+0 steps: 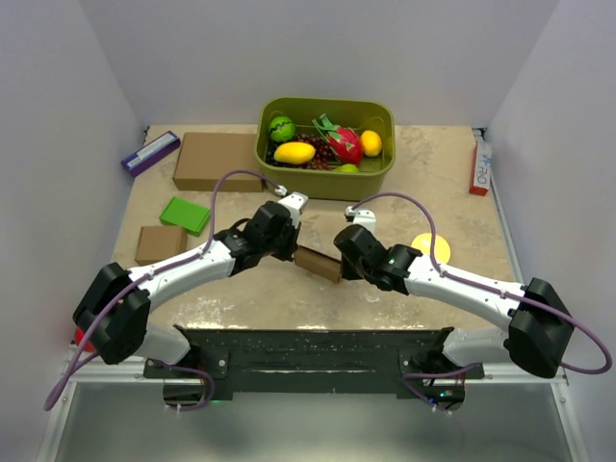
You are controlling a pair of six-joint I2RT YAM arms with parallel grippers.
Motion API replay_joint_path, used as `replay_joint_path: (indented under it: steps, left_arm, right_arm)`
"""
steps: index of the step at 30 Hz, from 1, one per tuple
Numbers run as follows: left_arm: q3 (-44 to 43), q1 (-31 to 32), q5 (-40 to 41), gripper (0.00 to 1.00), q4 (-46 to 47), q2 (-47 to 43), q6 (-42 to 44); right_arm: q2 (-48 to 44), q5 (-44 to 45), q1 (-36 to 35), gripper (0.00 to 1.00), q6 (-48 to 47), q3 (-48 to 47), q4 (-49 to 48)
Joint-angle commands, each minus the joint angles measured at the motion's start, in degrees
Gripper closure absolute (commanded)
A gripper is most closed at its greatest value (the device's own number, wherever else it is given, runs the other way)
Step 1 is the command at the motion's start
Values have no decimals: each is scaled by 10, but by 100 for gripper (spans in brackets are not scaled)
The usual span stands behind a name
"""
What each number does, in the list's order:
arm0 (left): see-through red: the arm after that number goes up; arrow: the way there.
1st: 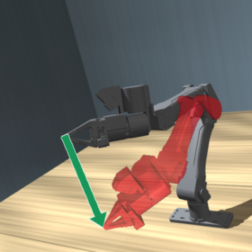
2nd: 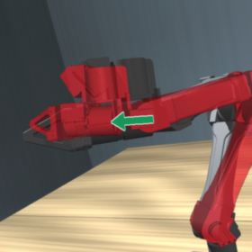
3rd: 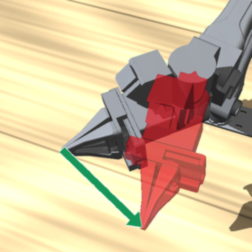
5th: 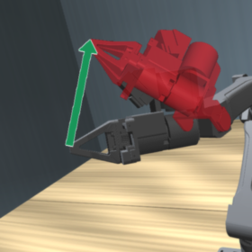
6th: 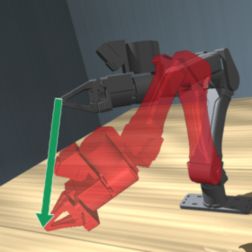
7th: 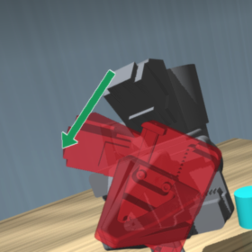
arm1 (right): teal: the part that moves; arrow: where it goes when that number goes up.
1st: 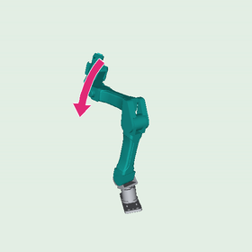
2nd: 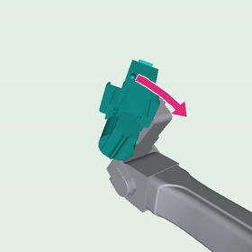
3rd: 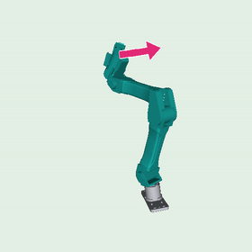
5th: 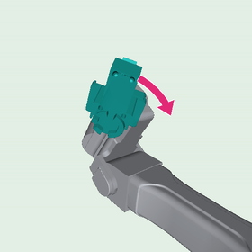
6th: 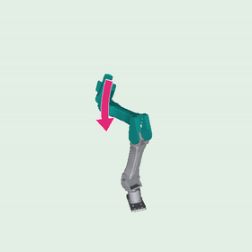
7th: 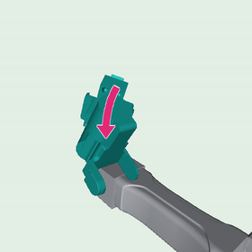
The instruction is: Fold the paper box
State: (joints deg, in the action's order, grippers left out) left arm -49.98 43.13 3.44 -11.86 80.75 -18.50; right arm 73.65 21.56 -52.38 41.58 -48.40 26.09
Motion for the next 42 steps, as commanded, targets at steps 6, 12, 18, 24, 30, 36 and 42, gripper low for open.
replay_joint_path:
  steps: [6,12,18,24,30,36,42]
  left_arm:
    - [-4,9,-5,100,-55,14,-4]
    - [-6,10,-5,100,-56,15,-3]
    - [-6,10,-5,100,-56,15,-4]
    - [-6,11,-5,100,-57,16,-4]
    - [-7,12,-5,100,-58,16,-5]
    - [-7,12,-3,100,-59,16,-5]
    - [-8,16,-4,100,-58,14,-5]
  right_arm:
    - [-7,31,2,77,-1,-20,-9]
    - [-8,38,1,72,-7,-26,-9]
    - [-12,35,1,72,-18,-34,-3]
    - [-20,35,2,76,-23,-31,-8]
    - [-19,35,1,85,-23,-31,-2]
    - [-16,24,1,98,-11,-41,6]
    - [-10,-1,1,100,9,-46,0]
